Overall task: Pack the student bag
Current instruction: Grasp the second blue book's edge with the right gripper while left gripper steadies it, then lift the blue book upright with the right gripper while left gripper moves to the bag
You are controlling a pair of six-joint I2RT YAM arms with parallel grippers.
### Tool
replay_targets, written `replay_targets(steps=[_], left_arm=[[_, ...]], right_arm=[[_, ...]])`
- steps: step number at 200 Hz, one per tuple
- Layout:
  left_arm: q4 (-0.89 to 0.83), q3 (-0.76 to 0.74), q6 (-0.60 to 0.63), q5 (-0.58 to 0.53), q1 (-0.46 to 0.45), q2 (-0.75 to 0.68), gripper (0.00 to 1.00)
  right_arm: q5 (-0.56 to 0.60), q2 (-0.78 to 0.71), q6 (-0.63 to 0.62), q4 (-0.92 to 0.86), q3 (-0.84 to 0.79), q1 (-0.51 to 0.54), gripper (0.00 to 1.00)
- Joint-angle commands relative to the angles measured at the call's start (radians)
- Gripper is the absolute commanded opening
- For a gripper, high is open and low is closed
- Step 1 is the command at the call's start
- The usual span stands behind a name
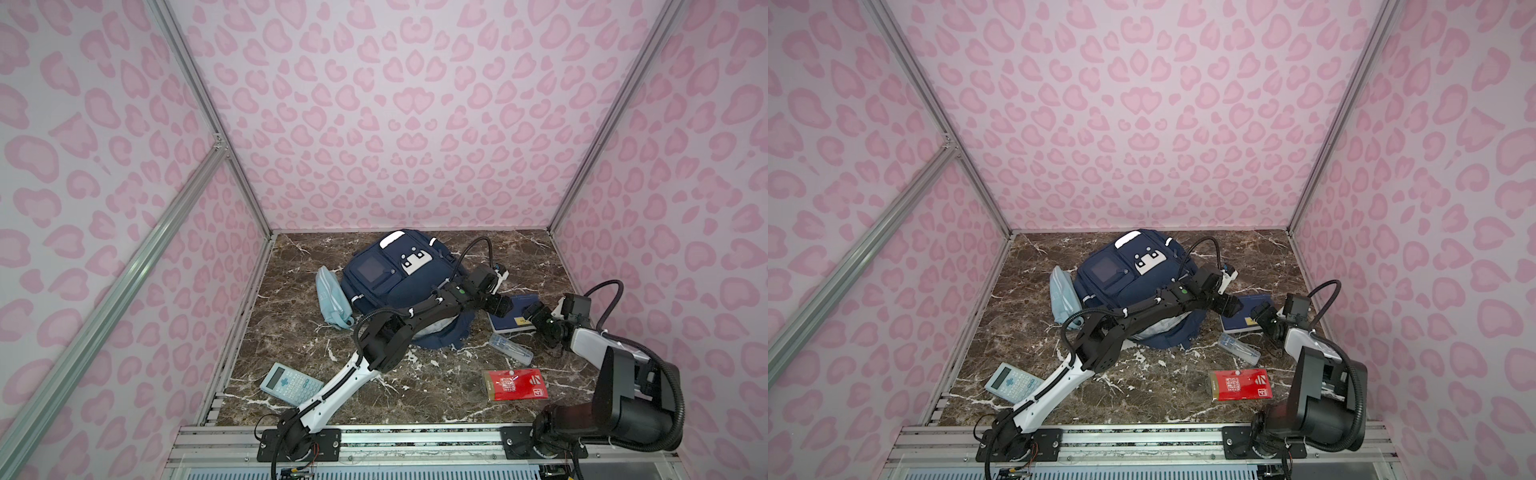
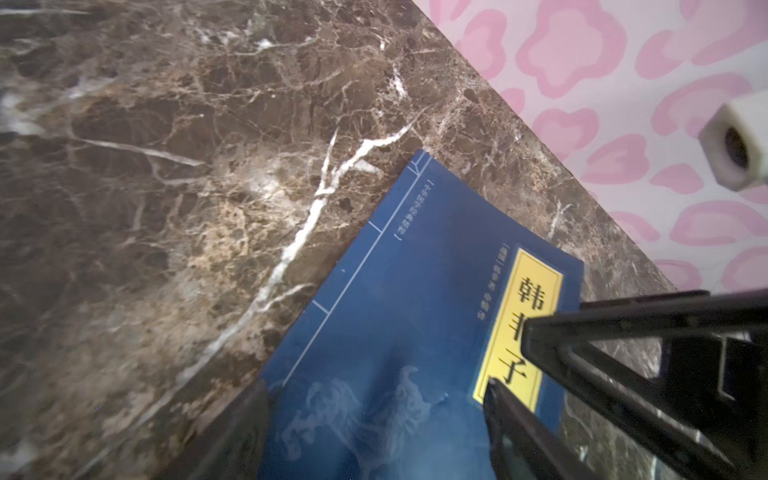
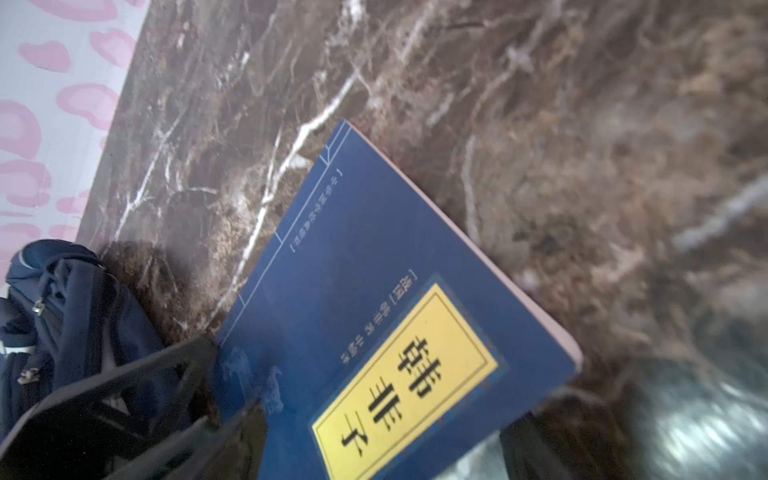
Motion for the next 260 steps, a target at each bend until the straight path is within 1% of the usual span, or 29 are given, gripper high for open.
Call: replay_targets(steps=[1,20,32,45,59,64,75,86,99,114,121,132,142,160,171,187,200,222,249,253,260], left_arm=[[0.010,0.012,-0.016,0.067,0.003,0.005,0.80],[-0.018,-0.013,-0.081,0.089,0.001,0.002,0.78],[-0.020,-0.072,-0.123,0.107,-0.003,-0.021,0.78],[-0.009,-0.178,-0.167,0.086,-0.017,-0.081,0.78],[0.049,-0.308,-0.192,0.075,-0.039,-0.169,0.78],[0.067,-0.346,-0.193,0.069,-0.046,-0.199,0.78],[0.078,-0.390,-0.197,0.052,-0.058,-0.252,0.78],[0.077,-0.403,-0.204,0.056,-0.060,-0.287,0.78],[0.060,-0.394,-0.195,0.049,-0.055,-0.315,0.78],[0.044,-0.382,-0.193,-0.006,-0.037,-0.332,0.77],[0.023,-0.366,-0.201,-0.037,-0.025,-0.327,0.75],[0.008,-0.338,-0.190,-0.069,-0.006,-0.305,0.75],[-0.034,-0.279,-0.184,-0.106,0.006,-0.262,0.75],[-0.092,-0.154,-0.200,-0.050,0.025,-0.165,0.76],[-0.107,-0.112,-0.206,-0.053,0.026,-0.134,0.76],[-0.124,-0.077,-0.211,-0.088,0.027,-0.105,0.77],[-0.120,-0.058,-0.216,-0.095,0.032,-0.080,0.77],[-0.099,-0.018,-0.258,-0.021,0.045,-0.018,0.77],[-0.094,-0.013,-0.292,0.008,0.046,0.020,0.77],[-0.089,-0.016,-0.299,0.015,0.046,0.022,0.77],[-0.073,-0.024,-0.309,0.029,0.046,0.025,0.77]], right_arm=[[-0.018,0.100,0.020,-0.107,0.026,0.002,0.89],[-0.028,0.184,0.008,-0.102,0.092,-0.002,0.87],[-0.026,0.219,0.007,-0.101,0.127,-0.002,0.85],[-0.028,0.250,0.009,-0.088,0.162,0.000,0.82],[-0.037,0.290,0.008,-0.099,0.215,0.007,0.80],[-0.040,0.302,0.002,-0.105,0.235,0.009,0.77],[-0.027,0.331,-0.014,-0.128,0.283,0.017,0.75],[-0.025,0.354,-0.026,-0.137,0.311,0.024,0.74],[-0.041,0.381,-0.035,-0.116,0.327,0.026,0.69],[-0.024,0.405,-0.040,-0.138,0.356,0.027,0.68],[-0.007,0.406,-0.043,-0.153,0.365,0.029,0.68],[0.021,0.392,-0.049,-0.196,0.367,0.034,0.68],[0.053,0.360,-0.059,-0.213,0.349,0.043,0.69],[0.082,0.306,-0.078,-0.242,0.309,0.058,0.69],[0.091,0.289,-0.092,-0.261,0.293,0.063,0.69],[0.081,0.286,-0.106,-0.281,0.281,0.064,0.69],[0.051,0.288,-0.101,-0.258,0.262,0.067,0.69],[0.031,0.300,-0.100,-0.231,0.256,0.088,0.66],[-0.028,0.322,-0.091,-0.177,0.254,0.090,0.52],[-0.037,0.324,-0.089,-0.168,0.256,0.090,0.48],[-0.053,0.330,-0.088,-0.159,0.259,0.089,0.37]])
